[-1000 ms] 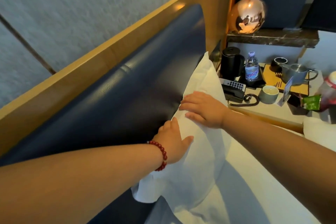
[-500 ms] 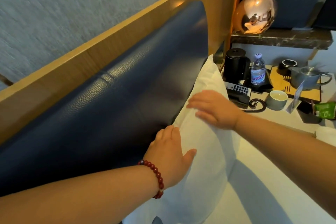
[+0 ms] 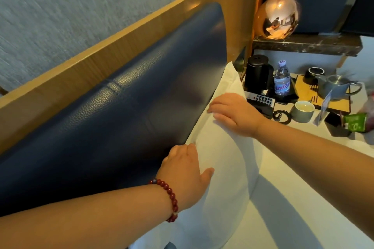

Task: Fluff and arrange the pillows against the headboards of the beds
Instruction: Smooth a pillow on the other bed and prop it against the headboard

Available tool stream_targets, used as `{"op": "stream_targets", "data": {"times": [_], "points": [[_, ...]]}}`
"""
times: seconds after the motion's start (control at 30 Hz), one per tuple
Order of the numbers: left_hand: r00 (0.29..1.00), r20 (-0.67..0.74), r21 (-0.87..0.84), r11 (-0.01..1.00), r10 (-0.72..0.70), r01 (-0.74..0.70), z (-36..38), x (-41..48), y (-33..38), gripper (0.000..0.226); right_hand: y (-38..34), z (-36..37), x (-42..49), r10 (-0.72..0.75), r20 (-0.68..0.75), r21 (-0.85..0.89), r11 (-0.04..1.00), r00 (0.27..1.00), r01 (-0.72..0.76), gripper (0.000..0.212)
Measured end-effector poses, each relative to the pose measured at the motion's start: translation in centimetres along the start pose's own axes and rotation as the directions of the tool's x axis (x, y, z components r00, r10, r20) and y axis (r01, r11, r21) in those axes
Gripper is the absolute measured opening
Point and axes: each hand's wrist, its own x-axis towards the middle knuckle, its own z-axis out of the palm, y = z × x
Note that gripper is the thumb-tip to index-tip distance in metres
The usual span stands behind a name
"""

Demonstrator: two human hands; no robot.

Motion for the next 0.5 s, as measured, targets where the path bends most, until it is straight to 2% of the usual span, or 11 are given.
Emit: {"op": "stream_targets", "data": {"times": [0.07,0.13,0.17,0.2,0.23,0.27,0.3,0.33,0.37,0.43,0.5], "points": [[1.0,0.018,0.017,1.0,-0.001,0.001,0.1,0.0,0.1,0.057,1.3,-0.9,0.8,0.094,0.048,-0.025,0.995,0.994,-0.093,0.045],[0.999,0.045,0.024,1.0,-0.013,0.012,0.0,-0.1,0.0,0.056,2.8,-1.5,2.1,0.252,0.101,-0.109,0.964,0.962,-0.241,0.042],[0.998,0.052,0.018,1.0,-0.021,0.02,-0.1,0.0,0.0,0.056,3.2,-1.5,2.7,0.364,0.118,-0.077,0.931,0.924,-0.357,0.043],[0.998,0.05,0.016,1.0,-0.025,0.024,-0.2,0.1,0.0,0.055,3.1,-1.1,3.2,0.472,0.097,0.044,0.878,0.876,-0.477,0.043],[0.999,0.043,0.021,1.0,-0.024,0.023,-0.4,0.2,0.0,0.055,2.5,-0.4,3.5,0.587,0.07,0.292,0.761,0.807,-0.579,0.044],[0.999,0.037,0.028,1.0,-0.015,0.014,-0.6,0.4,0.0,0.059,1.4,0.1,3.6,0.682,0.082,0.597,0.55,0.727,-0.584,0.044],[0.999,0.036,0.035,0.999,0.002,-0.003,-0.7,0.6,-0.1,0.065,0.6,0.8,3.5,0.726,0.108,0.817,0.325,0.68,-0.476,0.042],[0.999,0.041,0.042,0.999,0.024,-0.025,-0.7,0.8,-0.2,0.072,-0.1,1.1,3.2,0.747,0.122,0.927,0.15,0.654,-0.344,0.042],[0.998,0.05,0.053,0.997,0.044,-0.047,-0.6,0.8,-0.3,0.079,-0.4,1.2,2.6,0.765,0.121,0.96,0.073,0.633,-0.271,0.041],[0.995,0.072,0.066,0.995,0.065,-0.069,-0.5,0.8,-0.3,0.085,-1.2,0.4,0.4,0.8,0.104,0.948,0.099,0.591,-0.301,0.037],[0.994,0.094,0.042,0.997,0.056,-0.061,-0.6,0.7,-0.1,0.086,-2.4,0.1,-2.9,0.859,0.076,0.887,0.174,0.506,-0.428,0.032]]}}
